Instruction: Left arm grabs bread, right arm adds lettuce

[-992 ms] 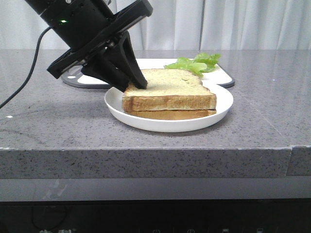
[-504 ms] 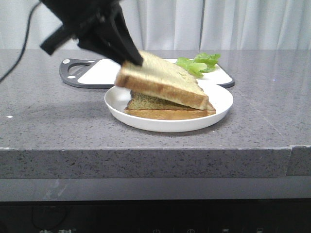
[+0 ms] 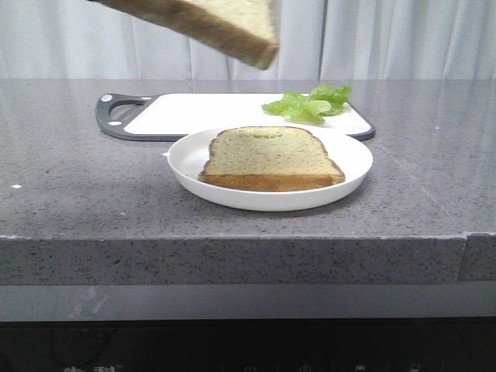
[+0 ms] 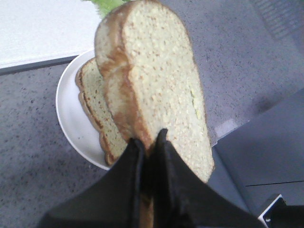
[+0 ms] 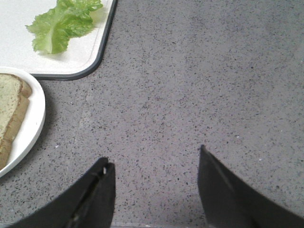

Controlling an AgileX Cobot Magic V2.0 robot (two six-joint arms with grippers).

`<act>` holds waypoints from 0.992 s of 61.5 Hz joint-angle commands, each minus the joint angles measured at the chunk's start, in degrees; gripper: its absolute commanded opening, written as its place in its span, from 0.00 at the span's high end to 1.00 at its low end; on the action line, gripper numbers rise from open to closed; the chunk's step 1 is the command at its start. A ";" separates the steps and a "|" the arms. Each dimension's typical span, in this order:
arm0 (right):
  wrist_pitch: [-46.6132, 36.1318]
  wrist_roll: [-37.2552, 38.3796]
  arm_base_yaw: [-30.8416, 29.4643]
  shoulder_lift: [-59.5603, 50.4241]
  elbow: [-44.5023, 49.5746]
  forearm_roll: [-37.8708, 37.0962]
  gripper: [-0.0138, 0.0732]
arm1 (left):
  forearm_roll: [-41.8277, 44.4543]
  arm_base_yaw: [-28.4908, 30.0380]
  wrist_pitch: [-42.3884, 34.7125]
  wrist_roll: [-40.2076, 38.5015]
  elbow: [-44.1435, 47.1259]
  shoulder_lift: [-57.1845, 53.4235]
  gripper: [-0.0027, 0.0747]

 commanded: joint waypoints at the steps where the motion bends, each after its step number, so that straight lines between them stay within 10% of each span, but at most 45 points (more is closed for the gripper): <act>1: -4.30 -0.07 -0.09 2.41 -2.53 0.94 0.36 | -1.10 1.69 -3.20 -0.10 2.25 -5.13 0.99; 29: -3.39 -1.83 -0.09 25.04 -16.19 7.46 0.36 | 2.55 10.33 -1.48 0.01 11.73 -14.78 0.99; 61: 3.80 -28.97 -4.86 52.28 -41.40 42.56 0.36 | 1.65 10.33 -1.37 0.01 11.73 -14.78 0.99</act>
